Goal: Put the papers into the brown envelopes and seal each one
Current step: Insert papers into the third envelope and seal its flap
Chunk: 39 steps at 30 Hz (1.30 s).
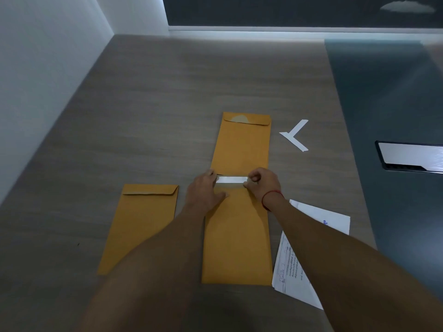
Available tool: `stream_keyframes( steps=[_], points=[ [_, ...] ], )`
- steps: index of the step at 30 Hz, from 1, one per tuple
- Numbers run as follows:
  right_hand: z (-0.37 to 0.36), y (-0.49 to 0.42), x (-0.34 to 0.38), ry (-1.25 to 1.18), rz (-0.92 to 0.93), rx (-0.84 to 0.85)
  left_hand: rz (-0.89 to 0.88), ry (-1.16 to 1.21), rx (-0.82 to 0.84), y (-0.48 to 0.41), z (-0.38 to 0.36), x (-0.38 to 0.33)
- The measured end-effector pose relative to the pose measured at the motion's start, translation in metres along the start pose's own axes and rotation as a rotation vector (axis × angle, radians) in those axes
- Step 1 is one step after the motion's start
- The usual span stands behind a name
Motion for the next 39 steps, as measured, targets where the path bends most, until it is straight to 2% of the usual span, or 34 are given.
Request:
stream_keyframes(
  steps=[5, 18, 24, 39],
  points=[
    [-0.005, 0.001, 0.009, 0.091, -0.057, 0.007, 0.042, -0.019, 0.103, -0.006, 0.003, 0.002],
    [-0.007, -0.004, 0.018, 0.141, -0.152, 0.008, 0.071, -0.05, 0.107, -0.01, 0.005, 0.0],
    [-0.008, -0.002, 0.016, 0.105, -0.159, -0.044, 0.119, -0.031, 0.108, -0.012, 0.005, -0.002],
    [-0.002, -0.006, 0.022, 0.158, -0.136, 0.051, 0.141, -0.025, 0.122, -0.015, 0.003, 0.001]
  ],
)
Point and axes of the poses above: each hand's wrist, its own y-axis away from the middle knuckle, its own z-axis out of the back of the hand, x = y × z, the point moved 1 cm from there along -y, towards the middle knuckle, and after that the axes turned 1 degree about z, right-handed, at the moved point
